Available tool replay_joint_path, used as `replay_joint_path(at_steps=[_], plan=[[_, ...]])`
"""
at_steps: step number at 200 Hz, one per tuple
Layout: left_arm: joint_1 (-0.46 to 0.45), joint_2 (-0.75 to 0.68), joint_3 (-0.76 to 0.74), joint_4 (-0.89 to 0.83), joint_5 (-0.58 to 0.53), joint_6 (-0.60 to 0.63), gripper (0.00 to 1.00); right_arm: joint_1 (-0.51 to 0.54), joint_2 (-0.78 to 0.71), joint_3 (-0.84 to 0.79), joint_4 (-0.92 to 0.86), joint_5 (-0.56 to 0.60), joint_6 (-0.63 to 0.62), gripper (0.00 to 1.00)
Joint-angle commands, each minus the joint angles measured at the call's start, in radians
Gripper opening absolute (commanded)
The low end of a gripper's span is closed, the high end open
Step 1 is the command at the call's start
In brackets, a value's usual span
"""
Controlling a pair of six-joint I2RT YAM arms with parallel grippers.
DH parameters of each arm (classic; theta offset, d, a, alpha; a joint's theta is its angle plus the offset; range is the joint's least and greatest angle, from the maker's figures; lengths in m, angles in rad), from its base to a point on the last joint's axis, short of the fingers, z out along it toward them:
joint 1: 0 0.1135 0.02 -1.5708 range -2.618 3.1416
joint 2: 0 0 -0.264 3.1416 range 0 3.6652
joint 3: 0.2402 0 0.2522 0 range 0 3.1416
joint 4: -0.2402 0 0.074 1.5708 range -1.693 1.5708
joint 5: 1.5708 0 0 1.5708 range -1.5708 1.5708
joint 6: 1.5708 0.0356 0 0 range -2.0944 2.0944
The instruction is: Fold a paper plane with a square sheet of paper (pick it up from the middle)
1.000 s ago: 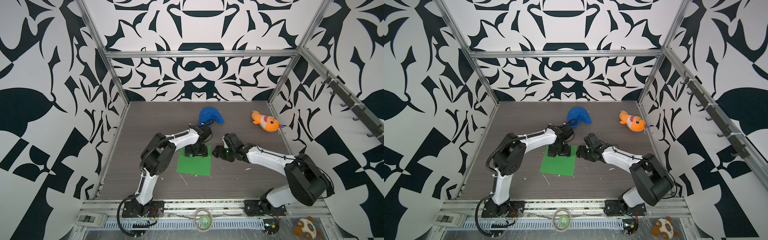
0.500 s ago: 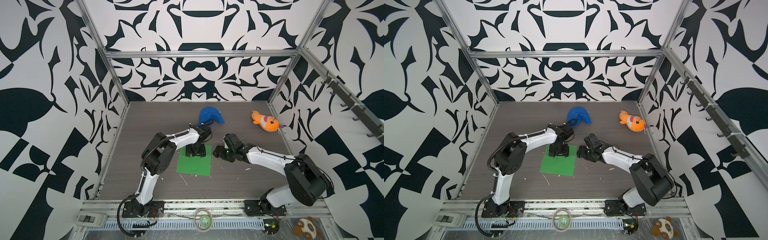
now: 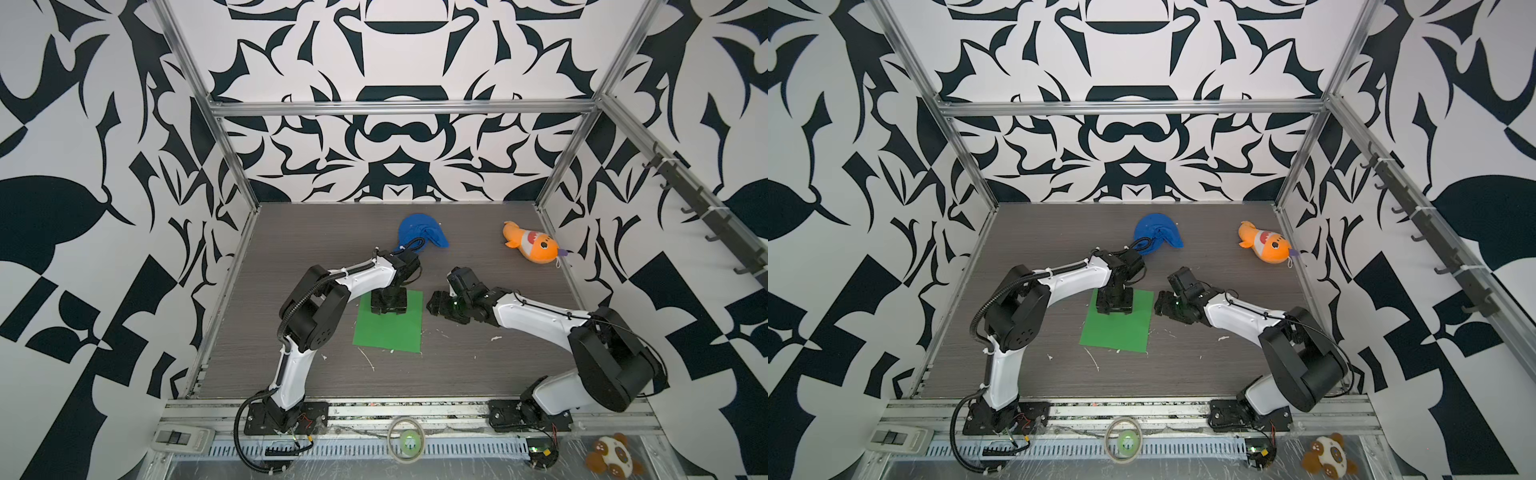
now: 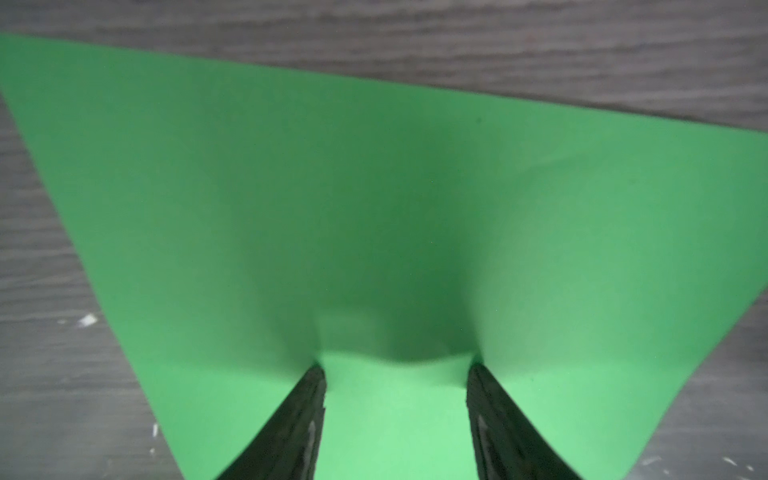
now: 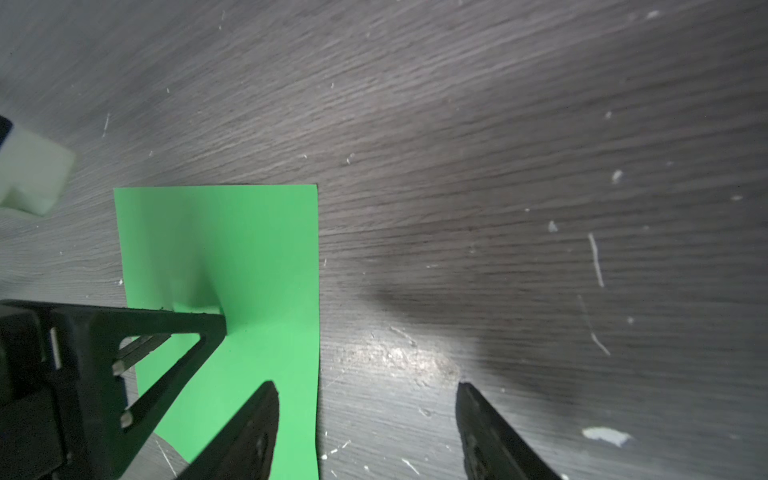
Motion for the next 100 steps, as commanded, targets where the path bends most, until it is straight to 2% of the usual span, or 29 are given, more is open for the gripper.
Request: replay_joint_path(at_steps=[1,50,83,100], plan=[[0.007,0.118,-0.105,0.020,0.021,0.003,0.54,-0.002,-0.037,-0.009,-0.002,0.019,0.008,0.71],[0.024,0.090,-0.135,0.059,0.045,0.019,0.45,-0.002,-0.022,-0.009,0.013,-0.002,0.009,0.71],[0.045,0.065,-0.177,0.126,0.089,0.028,0.44,0.012,0.024,0.014,0.087,-0.130,-0.017,0.67],[0.056,0.054,-0.197,0.148,0.115,0.028,0.44,0.042,0.055,0.047,0.094,-0.156,-0.029,0.63]])
